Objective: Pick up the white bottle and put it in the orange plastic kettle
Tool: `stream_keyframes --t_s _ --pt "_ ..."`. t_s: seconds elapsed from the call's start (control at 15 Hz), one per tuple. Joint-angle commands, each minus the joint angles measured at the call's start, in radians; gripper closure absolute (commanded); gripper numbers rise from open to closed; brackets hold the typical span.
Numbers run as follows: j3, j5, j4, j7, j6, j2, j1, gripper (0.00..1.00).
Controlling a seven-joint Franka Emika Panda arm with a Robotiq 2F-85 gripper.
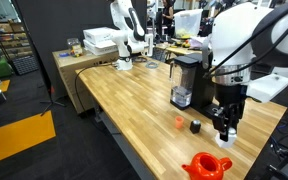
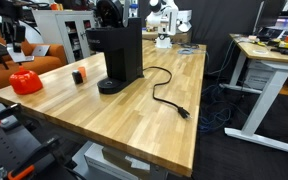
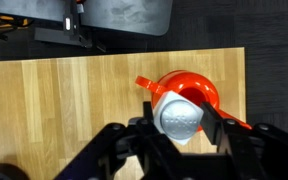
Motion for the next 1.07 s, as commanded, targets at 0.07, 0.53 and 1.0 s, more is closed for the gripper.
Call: stream_keyframes --t_s 0.07,0.53,1.0 --pt "0.011 0.014 0.051 -0.037 -0.056 0.034 0.005 0.75" --pt "0.014 0.011 0.077 -0.039 -0.064 0.077 0.008 0.75" --pt "0.016 0.012 0.104 -0.049 -0.067 0.109 0.012 0.75"
